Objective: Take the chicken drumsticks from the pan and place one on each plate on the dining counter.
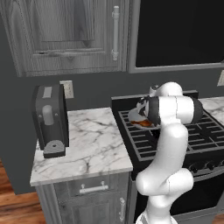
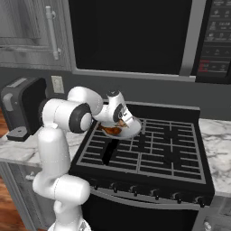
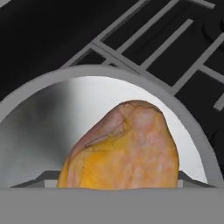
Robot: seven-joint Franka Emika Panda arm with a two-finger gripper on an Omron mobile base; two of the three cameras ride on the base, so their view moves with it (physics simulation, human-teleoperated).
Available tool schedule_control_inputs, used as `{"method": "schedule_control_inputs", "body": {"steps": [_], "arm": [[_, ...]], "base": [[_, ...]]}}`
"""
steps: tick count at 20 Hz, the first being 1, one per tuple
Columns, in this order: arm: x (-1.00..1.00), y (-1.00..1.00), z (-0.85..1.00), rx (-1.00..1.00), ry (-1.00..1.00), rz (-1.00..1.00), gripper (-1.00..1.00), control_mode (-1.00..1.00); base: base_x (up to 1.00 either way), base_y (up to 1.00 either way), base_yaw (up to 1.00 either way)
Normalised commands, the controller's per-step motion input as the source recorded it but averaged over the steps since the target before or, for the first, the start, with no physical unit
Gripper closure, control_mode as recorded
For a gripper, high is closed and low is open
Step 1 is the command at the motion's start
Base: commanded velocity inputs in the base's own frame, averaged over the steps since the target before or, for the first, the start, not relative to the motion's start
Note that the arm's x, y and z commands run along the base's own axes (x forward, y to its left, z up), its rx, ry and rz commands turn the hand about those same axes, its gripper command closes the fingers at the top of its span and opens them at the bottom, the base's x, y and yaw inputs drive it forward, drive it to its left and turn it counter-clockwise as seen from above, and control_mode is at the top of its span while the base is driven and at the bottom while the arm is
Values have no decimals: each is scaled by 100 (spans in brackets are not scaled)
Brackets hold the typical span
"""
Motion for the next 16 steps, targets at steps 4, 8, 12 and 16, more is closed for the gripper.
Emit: {"method": "schedule_control_inputs", "body": {"steps": [4,8,12,16], "arm": [[-43,0,14,0,-17,0,100,-100],[-23,0,51,0,-1,0,100,-100],[-23,0,68,0,0,0,100,-100],[-34,0,69,0,0,0,100,-100]], "base": [[0,0,0],[0,0,0],[0,0,0],[0,0,0]]}}
